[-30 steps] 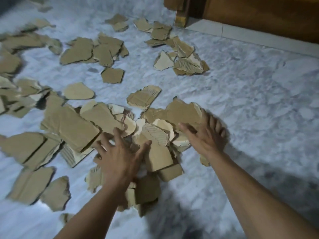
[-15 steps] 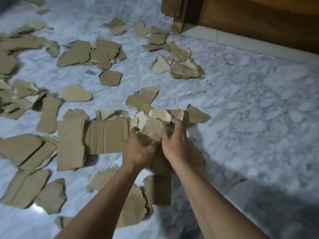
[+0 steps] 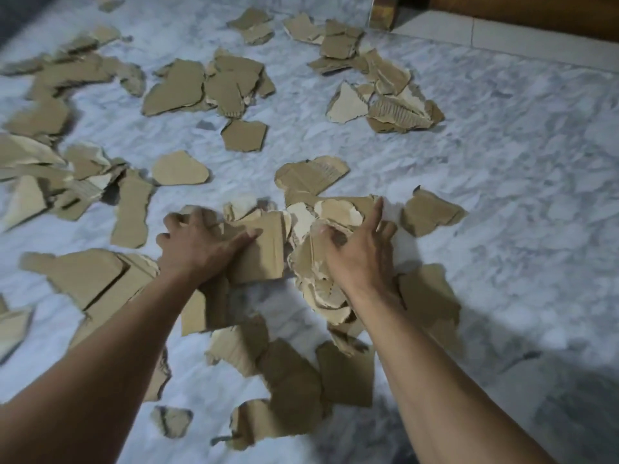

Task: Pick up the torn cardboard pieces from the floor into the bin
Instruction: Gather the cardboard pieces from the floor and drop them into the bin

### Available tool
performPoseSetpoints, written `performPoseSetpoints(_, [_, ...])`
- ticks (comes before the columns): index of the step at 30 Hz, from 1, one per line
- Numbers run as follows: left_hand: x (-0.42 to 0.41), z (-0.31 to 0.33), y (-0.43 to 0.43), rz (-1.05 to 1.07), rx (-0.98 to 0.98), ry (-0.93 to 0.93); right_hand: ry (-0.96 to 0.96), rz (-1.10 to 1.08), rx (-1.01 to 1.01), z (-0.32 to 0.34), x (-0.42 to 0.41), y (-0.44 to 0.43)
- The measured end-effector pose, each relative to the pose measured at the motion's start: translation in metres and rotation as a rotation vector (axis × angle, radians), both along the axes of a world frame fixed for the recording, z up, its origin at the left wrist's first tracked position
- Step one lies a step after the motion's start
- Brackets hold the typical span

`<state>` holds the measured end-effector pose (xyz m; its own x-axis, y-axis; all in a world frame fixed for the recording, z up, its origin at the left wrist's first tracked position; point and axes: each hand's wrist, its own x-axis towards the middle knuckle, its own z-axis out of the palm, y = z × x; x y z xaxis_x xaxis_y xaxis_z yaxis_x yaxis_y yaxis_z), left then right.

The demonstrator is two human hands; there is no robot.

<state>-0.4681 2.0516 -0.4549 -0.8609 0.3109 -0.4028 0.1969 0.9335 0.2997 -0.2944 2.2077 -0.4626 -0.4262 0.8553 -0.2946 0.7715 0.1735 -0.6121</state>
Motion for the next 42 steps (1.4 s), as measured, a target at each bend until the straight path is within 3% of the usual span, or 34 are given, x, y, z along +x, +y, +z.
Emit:
performPoseSetpoints(6, [0.028,-0.004,0.025,0.051,0.137,0.01,0.191,-0.069,-0.12,-0.002,-0.016,-0.009])
performPoseSetpoints(16, [0.041,-0.014,0.026,0.084,0.121,0.08,0.375,-0.084,-0.163,-0.006,-0.016,-0.02])
performPoseSetpoints(21, [0.044,0.006,0.029,0.221,0.307,-0.147,0.463,-0.143,-0.269,-0.006,-0.026,-0.029])
performPoseSetpoints(25, [0.04,0.006,0.02,0.096,0.384,-0.216,0.572,-0.16,-0.469,-0.009,-0.028,-0.027])
performPoseSetpoints(28, [0.042,0.008,0.015,0.119,0.541,-0.271,0.651,-0.14,-0.522,-0.003,-0.025,-0.027])
performPoseSetpoints(31, [0.05,0.022,0.011,0.147,0.659,-0.348,0.694,-0.145,-0.532,0.019,-0.015,-0.026])
performPoseSetpoints(35, [0.07,0.067,0.025,0.075,0.818,-0.317,0.746,-0.238,-0.538,0.062,0.013,-0.015])
performPoseSetpoints(42, [0.132,0.165,0.077,-0.11,0.929,-0.416,0.864,-0.309,-0.345,0.159,0.094,0.015])
